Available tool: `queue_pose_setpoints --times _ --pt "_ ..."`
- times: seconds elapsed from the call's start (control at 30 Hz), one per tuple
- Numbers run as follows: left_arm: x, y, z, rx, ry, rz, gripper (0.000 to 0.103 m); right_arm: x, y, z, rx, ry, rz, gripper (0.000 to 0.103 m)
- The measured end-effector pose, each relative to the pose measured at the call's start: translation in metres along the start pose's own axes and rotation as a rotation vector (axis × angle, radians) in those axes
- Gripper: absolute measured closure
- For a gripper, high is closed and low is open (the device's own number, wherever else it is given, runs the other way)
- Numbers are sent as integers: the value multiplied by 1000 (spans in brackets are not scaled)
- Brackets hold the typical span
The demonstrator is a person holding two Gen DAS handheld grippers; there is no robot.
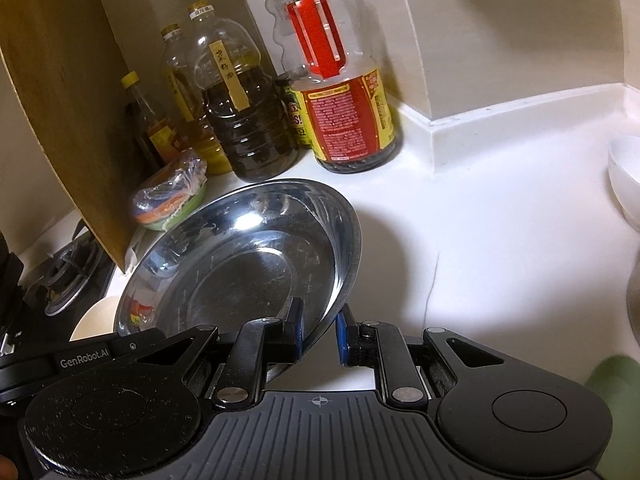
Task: Organize plates and bowls
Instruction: 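Lower the steel plate onto the white floral plate and open both grippers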
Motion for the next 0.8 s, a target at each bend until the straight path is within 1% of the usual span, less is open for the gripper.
queue_pose_setpoints --times 0.37,0.57,0.8 --pt "9 11 0 31 -14 -13 84 9 17 -2 44 -24 30 86" --pt "11 15 0 47 -19 -14 84 12 26 -2 59 -17 50 86" --pt "12 22 -1 63 -17 -8 83 13 32 -6 50 -13 72 84"
Point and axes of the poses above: each gripper's, at about its wrist camera, not at the fingertips, and y roughly the way its jaws point, z to its left, x to its top, the point moved 9 cm from there along y, roughly the way its jaws point, and after that the axes turned 12 degrees about -y, right-handed, at the moved point
